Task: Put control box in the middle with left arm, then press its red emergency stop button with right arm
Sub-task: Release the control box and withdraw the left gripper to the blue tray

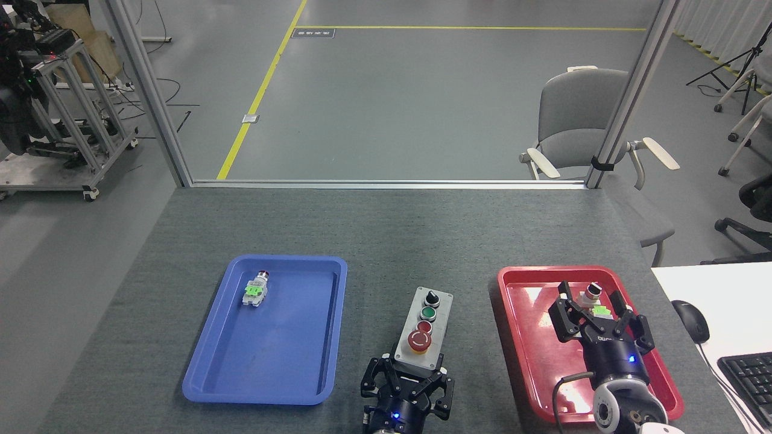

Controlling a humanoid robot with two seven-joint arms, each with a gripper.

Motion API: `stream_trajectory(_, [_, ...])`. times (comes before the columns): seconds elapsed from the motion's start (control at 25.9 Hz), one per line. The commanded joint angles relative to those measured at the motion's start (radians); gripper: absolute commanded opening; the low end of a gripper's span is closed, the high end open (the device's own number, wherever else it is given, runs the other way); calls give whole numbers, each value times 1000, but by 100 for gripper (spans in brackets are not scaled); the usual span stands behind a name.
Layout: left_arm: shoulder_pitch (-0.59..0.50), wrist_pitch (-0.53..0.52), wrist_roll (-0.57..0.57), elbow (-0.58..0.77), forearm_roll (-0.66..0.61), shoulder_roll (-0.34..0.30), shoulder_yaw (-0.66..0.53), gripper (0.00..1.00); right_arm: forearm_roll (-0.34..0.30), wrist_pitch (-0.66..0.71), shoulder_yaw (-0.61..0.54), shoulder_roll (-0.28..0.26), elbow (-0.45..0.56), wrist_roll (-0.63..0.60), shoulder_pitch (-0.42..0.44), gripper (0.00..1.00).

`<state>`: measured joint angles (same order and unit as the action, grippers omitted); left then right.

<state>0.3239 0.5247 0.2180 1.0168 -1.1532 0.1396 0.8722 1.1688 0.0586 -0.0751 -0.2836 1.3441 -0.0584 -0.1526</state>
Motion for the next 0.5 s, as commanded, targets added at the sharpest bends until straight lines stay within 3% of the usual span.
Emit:
stream_trajectory(0.0, [21,-49,14,-50,1,0,5,0,0,6,1,0,0,0,1,100])
stream_trajectory(0.35, [26,-49,78,-78,6,-3,-9,0,0,6,-2,-9,-3,-1,-1,99])
stream_trajectory(0.39, [26,-51,81,-78,9,-5,-9,26,0,3,0,-9,-3,-1,-1,99])
stream_trajectory(0.42, [26,-54,81,-81,12,-5,-7,100,0,1,-2,-9,-2,-1,-1,99])
stream_trajectory(0.46, [26,-60,83,-81,15,-5,4,98,-1,1,-2,-9,-2,-3,-1,99])
